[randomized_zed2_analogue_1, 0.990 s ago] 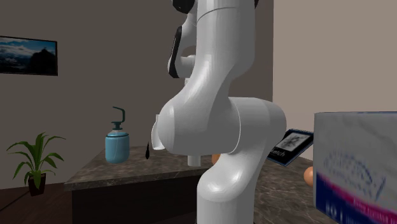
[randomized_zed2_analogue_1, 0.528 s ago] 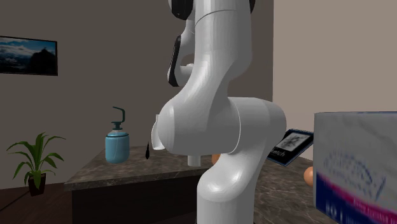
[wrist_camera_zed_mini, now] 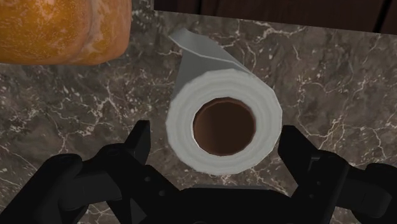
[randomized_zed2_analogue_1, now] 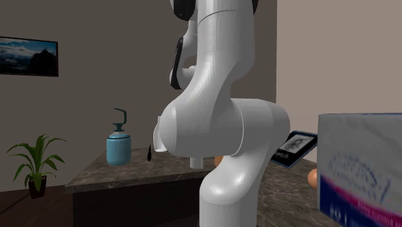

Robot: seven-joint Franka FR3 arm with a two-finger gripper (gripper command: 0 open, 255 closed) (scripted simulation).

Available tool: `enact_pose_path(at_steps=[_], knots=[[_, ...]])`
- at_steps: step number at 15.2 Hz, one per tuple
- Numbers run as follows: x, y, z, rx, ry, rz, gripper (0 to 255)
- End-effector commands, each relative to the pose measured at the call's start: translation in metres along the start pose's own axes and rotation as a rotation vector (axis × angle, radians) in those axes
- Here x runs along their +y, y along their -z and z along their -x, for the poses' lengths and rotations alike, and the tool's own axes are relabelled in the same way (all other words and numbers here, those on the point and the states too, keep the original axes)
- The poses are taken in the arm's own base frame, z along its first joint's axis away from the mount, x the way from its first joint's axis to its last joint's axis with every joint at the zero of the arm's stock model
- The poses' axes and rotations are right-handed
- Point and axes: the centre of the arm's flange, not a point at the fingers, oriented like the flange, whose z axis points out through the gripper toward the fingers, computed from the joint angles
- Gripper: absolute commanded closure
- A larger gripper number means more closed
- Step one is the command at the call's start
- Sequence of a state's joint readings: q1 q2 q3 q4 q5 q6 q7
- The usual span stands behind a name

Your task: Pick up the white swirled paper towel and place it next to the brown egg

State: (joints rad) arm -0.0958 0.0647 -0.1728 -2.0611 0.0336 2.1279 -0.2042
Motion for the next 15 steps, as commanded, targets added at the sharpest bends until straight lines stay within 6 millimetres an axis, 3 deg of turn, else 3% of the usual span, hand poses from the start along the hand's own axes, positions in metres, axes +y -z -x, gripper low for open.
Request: enact_pose_path(at_steps=[1, 10, 15], knots=[[0.0, 0.0, 0.0, 0.0, 0.0, 0.0, 255], [0.0, 0.0, 0.0, 0.0, 0.0, 0.0, 255], [0.0, 0.026, 0.0, 0.0, 0.0, 0.0, 255]])
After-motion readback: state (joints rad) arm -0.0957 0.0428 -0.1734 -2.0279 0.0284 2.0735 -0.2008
